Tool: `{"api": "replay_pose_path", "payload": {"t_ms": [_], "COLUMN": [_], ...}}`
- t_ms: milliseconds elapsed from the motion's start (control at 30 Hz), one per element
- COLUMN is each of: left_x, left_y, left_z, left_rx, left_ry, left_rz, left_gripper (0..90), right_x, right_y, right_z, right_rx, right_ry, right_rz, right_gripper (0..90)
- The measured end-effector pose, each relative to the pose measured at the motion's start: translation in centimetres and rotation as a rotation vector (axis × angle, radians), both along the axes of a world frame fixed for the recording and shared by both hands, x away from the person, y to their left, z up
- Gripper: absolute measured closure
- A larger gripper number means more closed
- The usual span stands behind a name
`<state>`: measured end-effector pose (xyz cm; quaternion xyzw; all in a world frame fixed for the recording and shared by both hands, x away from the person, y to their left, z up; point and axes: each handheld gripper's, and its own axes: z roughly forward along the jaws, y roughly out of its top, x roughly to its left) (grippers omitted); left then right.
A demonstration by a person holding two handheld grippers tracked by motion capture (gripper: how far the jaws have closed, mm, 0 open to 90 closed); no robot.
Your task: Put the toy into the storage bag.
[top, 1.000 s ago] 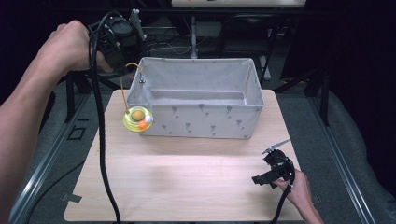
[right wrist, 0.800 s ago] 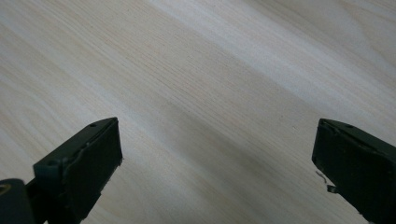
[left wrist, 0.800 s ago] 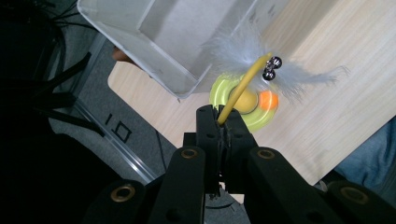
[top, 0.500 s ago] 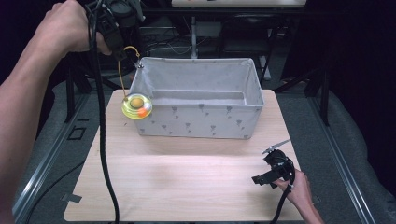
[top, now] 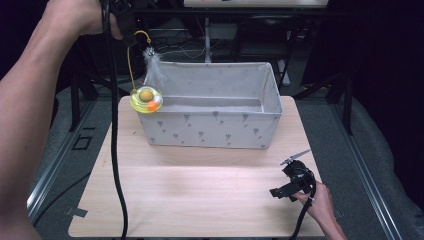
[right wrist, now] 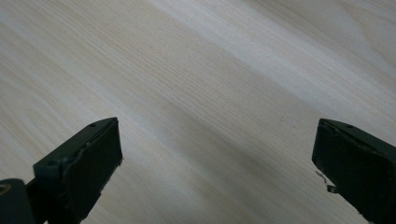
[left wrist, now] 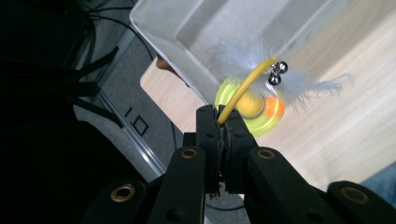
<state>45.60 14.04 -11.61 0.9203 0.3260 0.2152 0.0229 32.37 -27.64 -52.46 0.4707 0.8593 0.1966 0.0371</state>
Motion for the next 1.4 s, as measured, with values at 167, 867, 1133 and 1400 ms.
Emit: {"api": "replay_pose_path", "payload": {"t_ms": [167, 867, 1133, 1400], "left_x": [1.0, 4.4, 5.9, 7.2], "left_y": [-0.4, -1.5, -1.5, -1.9], "left_z": [0.3, 0.3, -0.8, -2.8], "left_rx": [0.006, -0.017, -0.044, -0.031], "left_ry": [-0.015, -0.072, -0.088, -0.105], "left_rz": [0.016, 0.087, 0.098, 0.082], "left_gripper": [88.1, 88.1, 88.0, 88.1], "right_x": [0.0, 0.0, 0.0, 0.0], "right_y": [0.0, -0.1, -0.1, -0.1], "right_z": [0.0, 0.0, 0.0, 0.0], "right_rx": [0.002, 0.005, 0.011, 0.026], "right_ry": [-0.001, 0.001, -0.009, -0.005], "right_rz": [0.002, 0.0, -0.005, -0.007], "right_gripper": [1.3, 1.4, 1.4, 1.4]}}
